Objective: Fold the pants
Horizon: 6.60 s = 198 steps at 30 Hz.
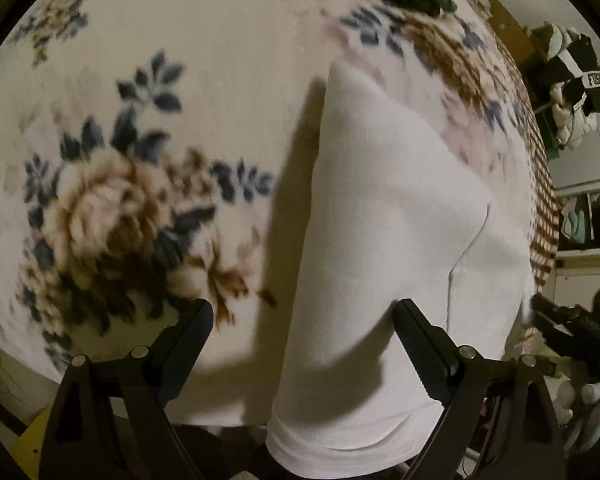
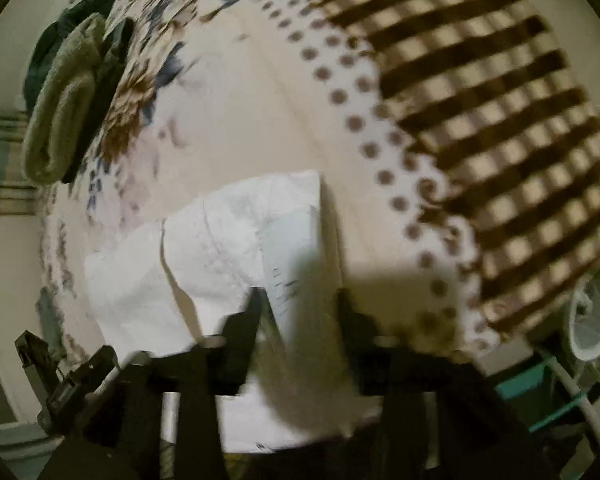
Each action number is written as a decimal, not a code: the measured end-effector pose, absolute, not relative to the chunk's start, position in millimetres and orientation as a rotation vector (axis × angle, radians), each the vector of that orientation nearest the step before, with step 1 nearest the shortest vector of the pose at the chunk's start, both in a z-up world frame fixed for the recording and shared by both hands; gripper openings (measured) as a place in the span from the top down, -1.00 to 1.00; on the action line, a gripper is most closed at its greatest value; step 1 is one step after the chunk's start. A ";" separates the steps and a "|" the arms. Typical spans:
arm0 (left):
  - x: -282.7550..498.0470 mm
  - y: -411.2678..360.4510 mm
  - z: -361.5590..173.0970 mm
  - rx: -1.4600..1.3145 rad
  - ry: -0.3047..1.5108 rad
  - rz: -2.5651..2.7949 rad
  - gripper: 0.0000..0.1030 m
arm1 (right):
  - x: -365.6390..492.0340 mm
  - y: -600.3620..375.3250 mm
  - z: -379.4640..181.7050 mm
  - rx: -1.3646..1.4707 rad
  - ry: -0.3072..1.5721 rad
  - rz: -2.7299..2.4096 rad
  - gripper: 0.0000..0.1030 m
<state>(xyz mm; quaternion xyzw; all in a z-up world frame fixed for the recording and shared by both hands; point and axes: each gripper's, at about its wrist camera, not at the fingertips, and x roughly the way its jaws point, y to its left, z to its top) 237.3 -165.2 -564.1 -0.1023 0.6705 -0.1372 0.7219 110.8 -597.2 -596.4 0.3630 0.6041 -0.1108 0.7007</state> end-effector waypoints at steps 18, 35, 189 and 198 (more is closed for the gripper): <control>139.7 -144.6 -549.3 -0.146 1.530 -0.296 -0.79 | 56.1 -483.0 -569.8 0.801 1.395 -0.115 -0.02; 342.5 -191.4 -583.5 -0.278 1.407 -0.321 -0.30 | -4.9 -562.2 -592.3 1.022 1.292 -0.335 -0.15; 553.8 -140.4 -274.9 0.031 1.053 -0.195 -0.82 | 468.4 -389.0 -258.3 0.240 0.972 -0.369 -0.99; 463.3 -139.9 -180.9 0.055 0.941 -0.180 -0.82 | 372.3 -367.9 -158.5 0.218 0.869 -0.306 -0.99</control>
